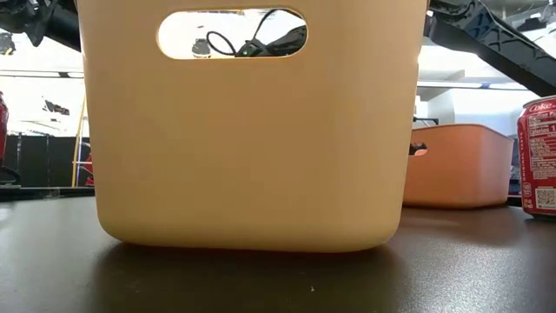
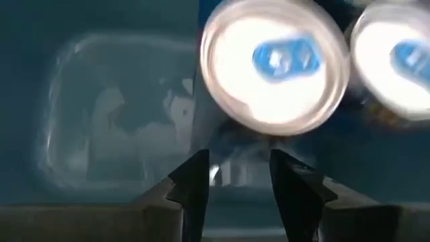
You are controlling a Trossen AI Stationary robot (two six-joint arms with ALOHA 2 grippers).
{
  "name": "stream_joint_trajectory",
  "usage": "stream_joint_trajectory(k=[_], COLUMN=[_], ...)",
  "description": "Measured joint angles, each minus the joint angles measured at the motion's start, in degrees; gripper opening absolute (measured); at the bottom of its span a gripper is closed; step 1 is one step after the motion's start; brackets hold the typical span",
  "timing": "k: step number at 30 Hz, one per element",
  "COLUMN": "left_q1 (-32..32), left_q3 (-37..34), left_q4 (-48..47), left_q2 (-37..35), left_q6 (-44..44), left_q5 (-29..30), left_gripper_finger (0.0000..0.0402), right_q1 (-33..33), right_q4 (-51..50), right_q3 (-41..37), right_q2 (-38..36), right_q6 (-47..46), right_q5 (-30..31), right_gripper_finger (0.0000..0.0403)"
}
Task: Sort soda cans
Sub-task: Put the blue soda can into the blue bin, then move the yellow bin to right the blue bin
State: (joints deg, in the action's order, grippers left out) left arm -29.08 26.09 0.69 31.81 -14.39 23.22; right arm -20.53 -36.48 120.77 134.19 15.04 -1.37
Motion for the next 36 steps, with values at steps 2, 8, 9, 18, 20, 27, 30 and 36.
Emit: stream_joint_trajectory(k=[2, 8, 9, 18, 20, 27, 30, 36], left_q1=[0.00, 0.00, 0.00, 0.00, 0.00, 0.02, 0.02, 0.02], left_q3=[0.00, 0.00, 0.00, 0.79, 1.62, 2.99, 3.10, 3.13], left_q4=[0.00, 0.00, 0.00, -2.23, -4.33, -9.65, -11.29, -11.42], left_q2=[0.00, 0.00, 0.00, 0.03, -0.01, 0.00, 0.00, 0.02], left_q6=[0.00, 0.00, 0.01, 0.81, 1.60, 2.01, 2.01, 2.05], left_q5=[0.00, 0.00, 0.00, -0.03, -0.02, -0.05, -0.66, -4.24], left_gripper_finger=[0.0313, 0.0313, 0.0313, 0.0313, 0.0313, 0.0313, 0.0313, 0.0313], right_q1=[0.00, 0.01, 0.03, -0.02, -0.21, 1.37, 2.71, 5.79], right_q4=[-2.74, -13.56, -15.84, -31.51, -35.35, -42.86, -40.53, -24.29], right_q3=[-0.09, -0.02, -0.02, 0.00, 0.00, -2.46, -8.31, -25.50], right_q2=[-0.64, -5.55, -6.45, -16.56, -18.18, -21.62, -24.61, -33.41], right_q6=[-0.01, -3.66, -4.23, -9.98, -12.86, -20.53, -22.61, -25.15], right_q5=[-0.01, 1.09, 1.11, 4.02, 4.32, 10.74, 11.05, 10.34], right_gripper_finger=[0.0174, 0.0175, 0.0175, 0.0175, 0.0175, 0.0175, 0.0175, 0.0175])
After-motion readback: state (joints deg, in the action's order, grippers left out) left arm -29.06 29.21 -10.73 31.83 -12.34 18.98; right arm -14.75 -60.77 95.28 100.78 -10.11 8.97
